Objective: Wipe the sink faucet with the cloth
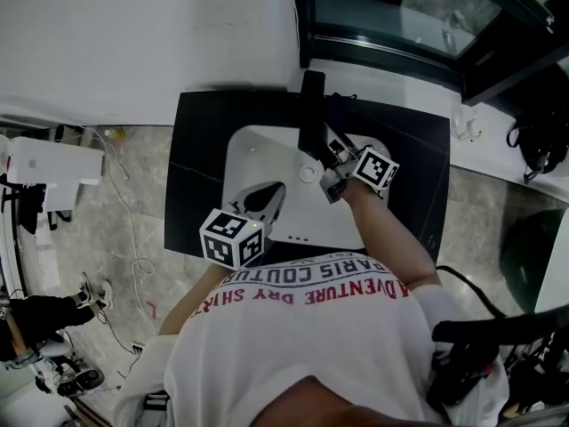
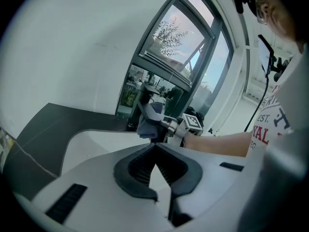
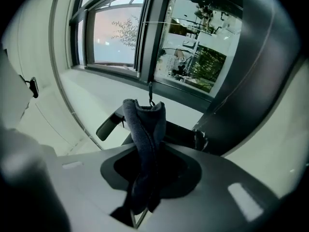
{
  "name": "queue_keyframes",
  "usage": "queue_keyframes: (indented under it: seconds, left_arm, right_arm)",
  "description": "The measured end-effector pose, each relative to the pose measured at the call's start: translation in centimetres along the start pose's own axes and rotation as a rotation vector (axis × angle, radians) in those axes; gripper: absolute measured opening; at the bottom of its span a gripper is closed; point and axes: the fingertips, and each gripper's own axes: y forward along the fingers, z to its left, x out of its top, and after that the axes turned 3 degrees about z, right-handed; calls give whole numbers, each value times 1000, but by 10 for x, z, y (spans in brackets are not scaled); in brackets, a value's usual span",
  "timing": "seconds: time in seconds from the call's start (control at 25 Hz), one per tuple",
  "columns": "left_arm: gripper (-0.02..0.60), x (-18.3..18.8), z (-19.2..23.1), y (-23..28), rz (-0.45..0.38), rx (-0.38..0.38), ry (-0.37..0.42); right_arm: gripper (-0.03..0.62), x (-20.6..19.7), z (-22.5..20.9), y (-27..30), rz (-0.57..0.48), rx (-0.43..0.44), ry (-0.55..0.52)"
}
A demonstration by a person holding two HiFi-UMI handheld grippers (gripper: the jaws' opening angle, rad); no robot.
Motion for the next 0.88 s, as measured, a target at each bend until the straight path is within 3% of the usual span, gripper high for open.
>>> queue_keyframes:
  seconds: [0.24,0.44,0.56,0.88]
  left_arm:
    - [1,-5,6,-1,2,10,-9]
    - [2,-6,6,1,5,7,-12]
    - [2,-7,4,2,4,5,-10]
    - [2,4,5,-8,-29,11,5]
  right_arm:
    - [78,3,-9,7,-27,-15,-2]
    - [78,-2,-45,-4,-20,-216,-5]
    - [79,-4,-55,-9,-7,-285,-27]
    - [78,-8,-36,-19,50,-307,-131]
